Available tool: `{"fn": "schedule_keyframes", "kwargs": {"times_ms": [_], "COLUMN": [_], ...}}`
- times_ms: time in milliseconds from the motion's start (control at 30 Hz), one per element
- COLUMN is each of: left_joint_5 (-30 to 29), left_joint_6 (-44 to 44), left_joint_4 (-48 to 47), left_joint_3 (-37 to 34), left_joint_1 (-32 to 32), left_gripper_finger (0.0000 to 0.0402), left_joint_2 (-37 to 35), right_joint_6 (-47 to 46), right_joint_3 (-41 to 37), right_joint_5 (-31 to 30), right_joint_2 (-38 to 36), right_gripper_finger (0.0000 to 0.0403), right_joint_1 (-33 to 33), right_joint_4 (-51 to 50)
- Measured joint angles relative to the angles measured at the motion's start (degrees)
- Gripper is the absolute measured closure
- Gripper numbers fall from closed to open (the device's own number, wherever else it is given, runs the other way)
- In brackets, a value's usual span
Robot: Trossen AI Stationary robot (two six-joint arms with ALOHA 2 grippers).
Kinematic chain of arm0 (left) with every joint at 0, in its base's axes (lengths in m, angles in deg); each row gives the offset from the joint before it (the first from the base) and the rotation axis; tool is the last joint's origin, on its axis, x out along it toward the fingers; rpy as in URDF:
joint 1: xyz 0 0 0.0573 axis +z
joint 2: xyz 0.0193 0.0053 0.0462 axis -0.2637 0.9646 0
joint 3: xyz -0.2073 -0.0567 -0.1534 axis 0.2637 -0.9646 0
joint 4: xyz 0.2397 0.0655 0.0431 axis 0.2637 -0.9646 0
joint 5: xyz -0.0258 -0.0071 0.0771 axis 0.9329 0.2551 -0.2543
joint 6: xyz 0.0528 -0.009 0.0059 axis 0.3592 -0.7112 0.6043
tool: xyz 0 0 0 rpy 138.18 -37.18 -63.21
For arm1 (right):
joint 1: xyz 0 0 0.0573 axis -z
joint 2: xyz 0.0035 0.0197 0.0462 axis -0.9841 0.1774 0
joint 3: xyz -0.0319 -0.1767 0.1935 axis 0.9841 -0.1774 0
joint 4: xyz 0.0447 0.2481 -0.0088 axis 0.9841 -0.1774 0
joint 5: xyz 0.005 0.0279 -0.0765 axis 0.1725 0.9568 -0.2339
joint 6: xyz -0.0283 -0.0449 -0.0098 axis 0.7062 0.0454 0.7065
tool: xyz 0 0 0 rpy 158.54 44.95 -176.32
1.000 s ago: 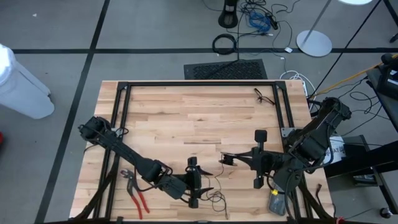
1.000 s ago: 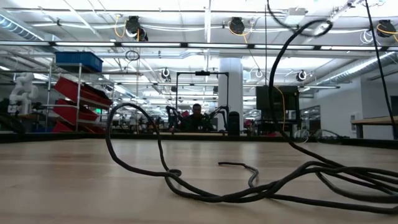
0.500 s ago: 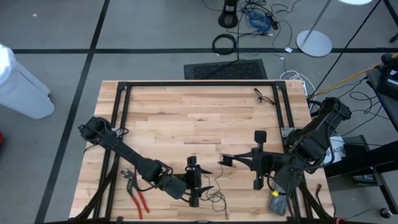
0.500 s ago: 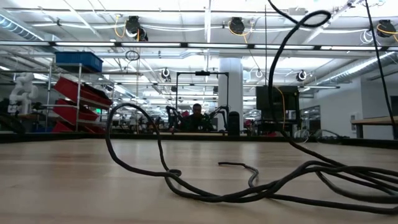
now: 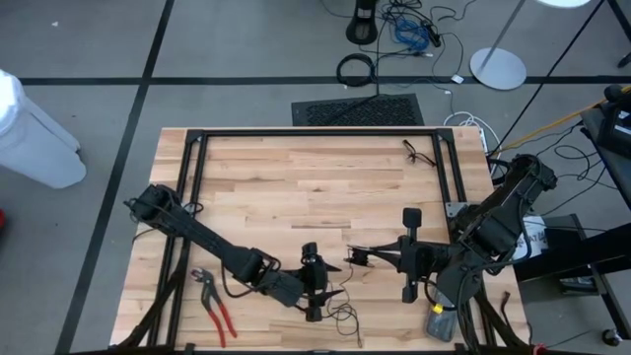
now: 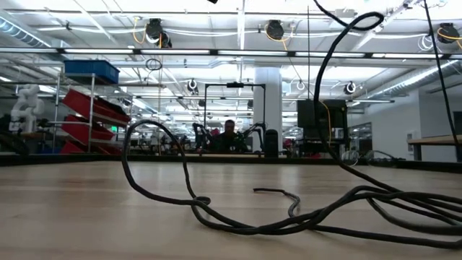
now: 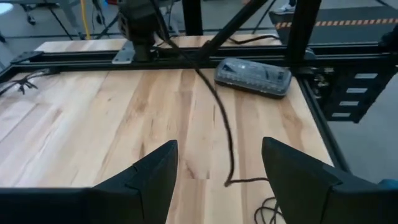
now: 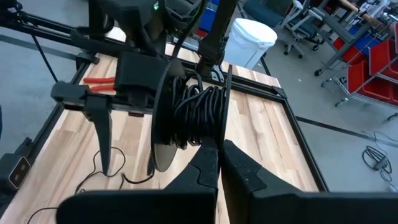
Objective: Coil cords
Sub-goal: Coil the black wire onto the black spool
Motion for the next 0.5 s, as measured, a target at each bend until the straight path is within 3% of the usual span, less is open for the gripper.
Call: {"fn": "schedule_keyframes", "kwargs": {"times_ms": [200, 500], "left_joint_5": [3.75, 2.88], "left_joint_6": [1.86, 1.99], "left_joint_4": [0.62, 0.71], "left_joint_3": [0.07, 0.02], "left_joint_1": [0.39, 2.22], "left_gripper_finger": [0.0165, 0.0206], "left_joint_2": [1.64, 4.00], "right_joint_6": [0.02, 0.00], "right_joint_3": [0.00, 0.00], "right_joint_5": [-0.02, -0.02], "right_joint_2": [0.00, 0.02], "right_gripper_finger": [0.0403, 0.0403], "right_joint_1": [0.00, 0.00], "right_joint_4": [0.00, -0.04]}}
